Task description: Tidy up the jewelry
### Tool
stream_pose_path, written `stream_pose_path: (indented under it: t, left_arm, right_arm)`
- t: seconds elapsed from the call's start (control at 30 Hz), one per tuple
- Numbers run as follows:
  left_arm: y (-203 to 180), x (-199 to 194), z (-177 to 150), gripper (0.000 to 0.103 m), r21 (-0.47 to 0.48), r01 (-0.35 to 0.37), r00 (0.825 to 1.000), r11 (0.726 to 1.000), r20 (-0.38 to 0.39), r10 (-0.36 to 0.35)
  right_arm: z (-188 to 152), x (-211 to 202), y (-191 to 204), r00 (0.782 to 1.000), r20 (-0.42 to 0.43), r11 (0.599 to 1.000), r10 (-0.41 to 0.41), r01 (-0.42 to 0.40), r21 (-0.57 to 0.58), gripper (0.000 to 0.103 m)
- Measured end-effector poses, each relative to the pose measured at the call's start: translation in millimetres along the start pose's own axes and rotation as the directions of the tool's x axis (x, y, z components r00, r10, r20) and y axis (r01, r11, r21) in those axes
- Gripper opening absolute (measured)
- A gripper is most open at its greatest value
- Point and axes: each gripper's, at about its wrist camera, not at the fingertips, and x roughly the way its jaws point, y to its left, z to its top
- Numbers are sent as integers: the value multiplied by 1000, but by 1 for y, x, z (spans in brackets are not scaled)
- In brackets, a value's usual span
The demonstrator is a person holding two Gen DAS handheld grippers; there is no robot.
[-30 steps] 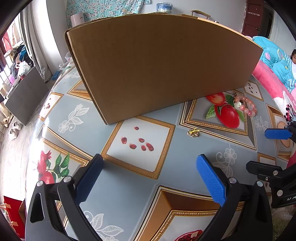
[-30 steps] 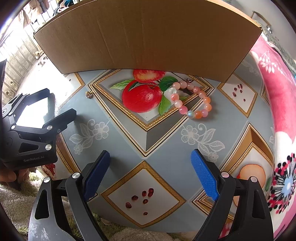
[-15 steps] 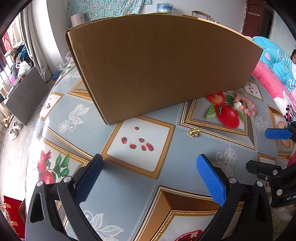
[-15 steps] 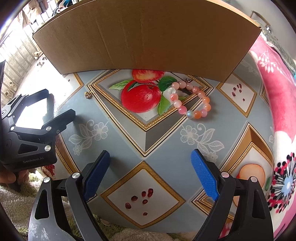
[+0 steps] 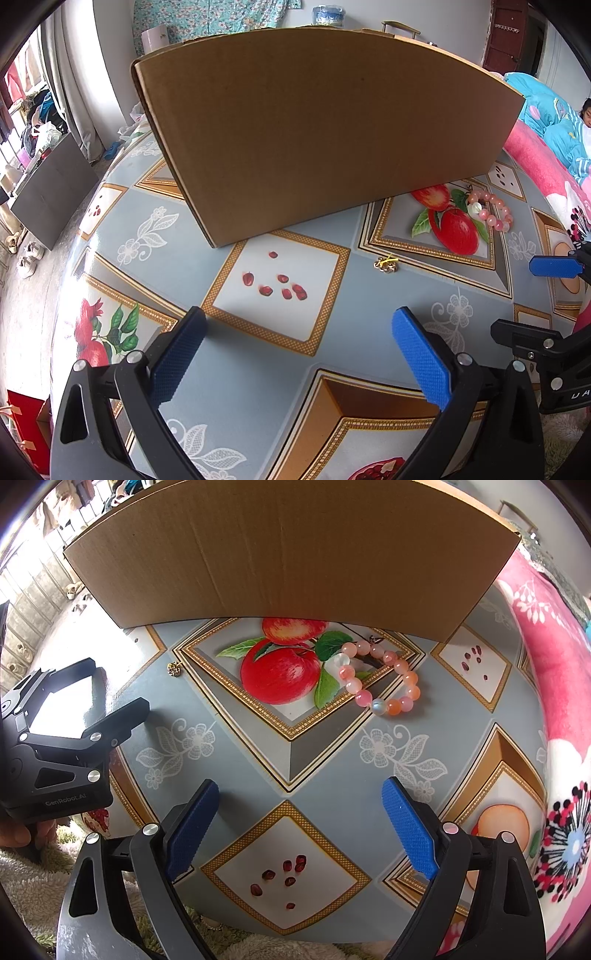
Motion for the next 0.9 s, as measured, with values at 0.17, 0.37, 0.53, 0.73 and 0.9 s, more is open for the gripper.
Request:
stream_pose_path:
  t: [0.17,0.37,0.53,0.73,0.9]
  left_arm:
    - [1,0,-1,99,1,1,1000,1000,2,-1]
    - [1,0,-1,99,0,0,1000,1000,2,0]
    - [1,-1,-2,99,-2,-3,1000,1000,-2,3]
    - [1,0,-1,99,-4,-5,1000,1000,-5,5]
    - [1,-1,-1,99,-4,-4,1000,1000,-6,4]
  right_arm:
    - [-3,1,-3,1000,2,1000,-2,2,5,87]
    - [-5,1,-3,1000,6,1000,-2,2,3,88]
    - [-8,1,3,1000,10,1000,-5,5,2,89]
    - [-11,1,5,1000,13,1000,-6,6,5,89]
    - [-12,2,5,1000,13,1000,-6,6,4,89]
